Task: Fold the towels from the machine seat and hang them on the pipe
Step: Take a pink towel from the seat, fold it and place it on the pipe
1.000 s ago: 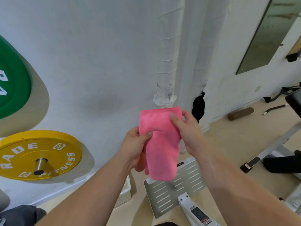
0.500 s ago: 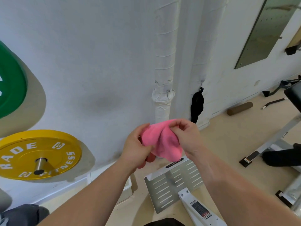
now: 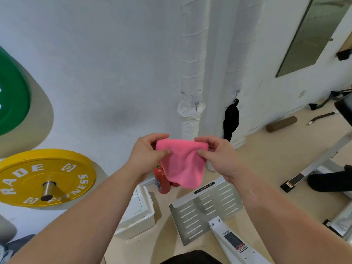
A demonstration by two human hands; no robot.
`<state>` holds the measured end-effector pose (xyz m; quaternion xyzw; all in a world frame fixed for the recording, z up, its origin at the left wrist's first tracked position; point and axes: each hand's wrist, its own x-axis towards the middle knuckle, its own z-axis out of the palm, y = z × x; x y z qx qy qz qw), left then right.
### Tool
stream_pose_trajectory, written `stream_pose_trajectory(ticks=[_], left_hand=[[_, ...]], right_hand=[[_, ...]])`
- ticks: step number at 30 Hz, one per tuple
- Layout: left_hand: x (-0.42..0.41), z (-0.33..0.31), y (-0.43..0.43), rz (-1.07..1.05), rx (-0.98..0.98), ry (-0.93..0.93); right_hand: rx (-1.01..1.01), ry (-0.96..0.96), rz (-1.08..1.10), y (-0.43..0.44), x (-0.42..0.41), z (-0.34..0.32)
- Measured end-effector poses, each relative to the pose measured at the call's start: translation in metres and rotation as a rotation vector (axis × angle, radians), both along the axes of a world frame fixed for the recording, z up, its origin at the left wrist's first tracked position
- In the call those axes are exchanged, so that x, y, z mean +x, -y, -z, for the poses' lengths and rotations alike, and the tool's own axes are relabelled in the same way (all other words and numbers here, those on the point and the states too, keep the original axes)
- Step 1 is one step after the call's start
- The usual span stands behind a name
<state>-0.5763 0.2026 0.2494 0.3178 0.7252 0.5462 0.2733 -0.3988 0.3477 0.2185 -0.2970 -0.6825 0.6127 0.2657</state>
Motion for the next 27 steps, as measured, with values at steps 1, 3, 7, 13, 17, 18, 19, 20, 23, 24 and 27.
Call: stream_pose_trajectory(ticks=[1, 3, 7, 13, 17, 18, 19, 20, 23, 24, 27], left_hand=[[0.0, 0.0, -0.001, 0.037, -0.056, -0.036], [0.004, -0.001, -0.004, 0.073, -0.137, -0.186], [0.009, -0.007, -0.009, 0.048, -0.103, -0.534], [-0.005, -0.007, -0.014, 0.096, -0.081, -0.362], [-0.004, -0.015, -0.014, 0.143, 0.056, 0.023], [-0.001, -0.016, -0.015, 0.144, 0.069, 0.058], [0.002, -0.017, -0.017, 0.136, 0.07, 0.084], [0.005, -0.015, -0.019, 0.12, 0.064, 0.111], [0.013, -0.013, -0.025, 0.05, 0.06, 0.261], [0.013, -0.011, -0.027, 0.021, 0.059, 0.321], [0.015, 0.0, -0.028, -0.041, 0.042, 0.468]], right_hand=[[0.004, -0.012, 0.018, -0.002, -0.001, -0.003], [-0.002, -0.036, 0.035, -0.006, -0.002, -0.007], [0.067, 0.012, 0.001, -0.016, 0.001, -0.014], [0.325, 0.093, 0.031, -0.022, 0.01, -0.024], [0.175, -0.006, -0.021, -0.022, 0.013, -0.026], [0.113, -0.033, -0.031, -0.02, 0.012, -0.024], [0.069, -0.035, -0.031, -0.018, 0.011, -0.022], [0.027, -0.021, -0.036, -0.017, 0.01, -0.018], [-0.114, 0.016, -0.096, -0.014, 0.01, -0.002], [-0.147, 0.027, -0.112, -0.013, 0.009, 0.003], [-0.224, -0.01, -0.034, -0.01, 0.008, 0.008]])
